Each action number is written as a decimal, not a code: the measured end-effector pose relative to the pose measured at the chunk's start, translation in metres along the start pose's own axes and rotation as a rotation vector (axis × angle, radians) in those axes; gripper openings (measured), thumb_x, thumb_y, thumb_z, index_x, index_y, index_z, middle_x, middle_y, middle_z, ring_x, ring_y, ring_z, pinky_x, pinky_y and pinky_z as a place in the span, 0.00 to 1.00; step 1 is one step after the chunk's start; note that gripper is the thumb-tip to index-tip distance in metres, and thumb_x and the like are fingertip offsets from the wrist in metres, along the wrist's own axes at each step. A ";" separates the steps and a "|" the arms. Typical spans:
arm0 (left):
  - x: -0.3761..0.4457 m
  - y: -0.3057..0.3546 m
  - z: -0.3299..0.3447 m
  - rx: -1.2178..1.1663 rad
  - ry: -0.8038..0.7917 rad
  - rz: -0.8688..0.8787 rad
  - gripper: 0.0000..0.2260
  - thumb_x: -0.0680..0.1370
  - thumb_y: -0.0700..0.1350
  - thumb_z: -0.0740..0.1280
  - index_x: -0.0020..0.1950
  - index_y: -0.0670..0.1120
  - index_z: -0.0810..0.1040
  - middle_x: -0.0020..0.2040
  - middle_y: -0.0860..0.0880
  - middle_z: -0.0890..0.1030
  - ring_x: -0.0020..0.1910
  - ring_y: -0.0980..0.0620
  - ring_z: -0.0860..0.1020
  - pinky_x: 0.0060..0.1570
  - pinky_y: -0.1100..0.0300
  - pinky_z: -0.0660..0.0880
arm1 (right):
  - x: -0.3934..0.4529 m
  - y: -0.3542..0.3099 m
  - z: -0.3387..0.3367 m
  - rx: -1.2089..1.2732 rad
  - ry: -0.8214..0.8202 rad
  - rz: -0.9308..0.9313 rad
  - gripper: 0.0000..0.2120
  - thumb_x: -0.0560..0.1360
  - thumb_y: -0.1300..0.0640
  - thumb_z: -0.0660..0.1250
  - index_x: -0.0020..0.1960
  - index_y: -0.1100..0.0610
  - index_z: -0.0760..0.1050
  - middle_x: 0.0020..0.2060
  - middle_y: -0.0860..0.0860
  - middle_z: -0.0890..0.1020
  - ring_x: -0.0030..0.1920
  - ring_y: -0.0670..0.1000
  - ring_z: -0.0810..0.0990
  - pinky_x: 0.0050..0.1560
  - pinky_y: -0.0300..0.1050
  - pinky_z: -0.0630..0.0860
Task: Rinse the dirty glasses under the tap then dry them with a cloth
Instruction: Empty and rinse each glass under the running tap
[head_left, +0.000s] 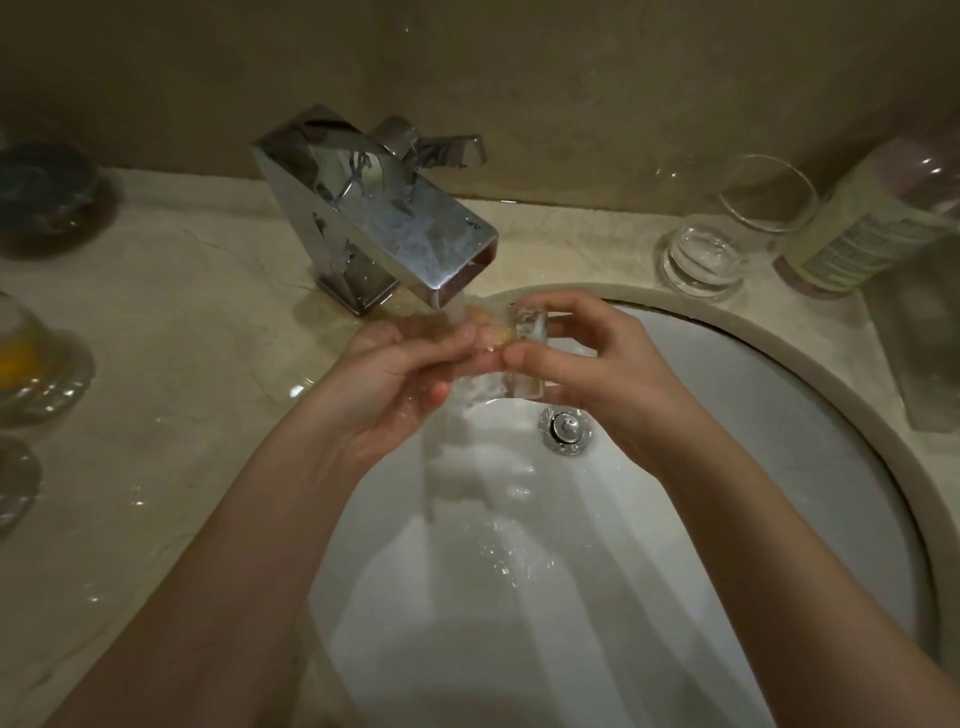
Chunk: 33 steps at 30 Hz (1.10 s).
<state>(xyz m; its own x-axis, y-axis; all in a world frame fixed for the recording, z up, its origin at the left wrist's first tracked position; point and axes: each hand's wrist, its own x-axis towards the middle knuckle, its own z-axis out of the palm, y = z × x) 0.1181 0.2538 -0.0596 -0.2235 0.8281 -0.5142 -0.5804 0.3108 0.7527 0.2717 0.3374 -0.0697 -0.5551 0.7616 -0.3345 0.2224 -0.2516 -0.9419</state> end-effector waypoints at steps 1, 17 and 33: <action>-0.001 0.000 0.000 -0.005 0.000 -0.002 0.11 0.65 0.40 0.69 0.46 0.42 0.80 0.41 0.48 0.86 0.40 0.54 0.85 0.19 0.74 0.66 | 0.000 -0.002 0.000 0.031 -0.011 0.048 0.21 0.67 0.51 0.75 0.58 0.57 0.78 0.51 0.58 0.82 0.46 0.52 0.85 0.39 0.42 0.81; 0.003 -0.003 0.002 0.043 0.005 -0.008 0.11 0.65 0.40 0.69 0.46 0.41 0.81 0.39 0.47 0.85 0.35 0.54 0.85 0.20 0.73 0.67 | 0.002 -0.006 0.010 0.020 -0.099 0.154 0.14 0.77 0.49 0.67 0.57 0.56 0.78 0.50 0.55 0.84 0.44 0.54 0.85 0.44 0.48 0.83; -0.010 -0.036 -0.019 0.245 0.157 0.267 0.12 0.69 0.53 0.77 0.49 0.52 0.84 0.49 0.52 0.86 0.51 0.53 0.83 0.55 0.53 0.78 | -0.013 0.014 0.027 0.463 0.031 0.190 0.11 0.77 0.53 0.67 0.53 0.58 0.81 0.45 0.59 0.84 0.44 0.58 0.84 0.42 0.48 0.83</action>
<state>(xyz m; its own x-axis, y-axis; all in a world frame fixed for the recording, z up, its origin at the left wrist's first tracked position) 0.1262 0.2252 -0.0899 -0.4696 0.8191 -0.3295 -0.2857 0.2121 0.9345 0.2602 0.3080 -0.0790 -0.5137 0.6924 -0.5067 -0.0657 -0.6206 -0.7814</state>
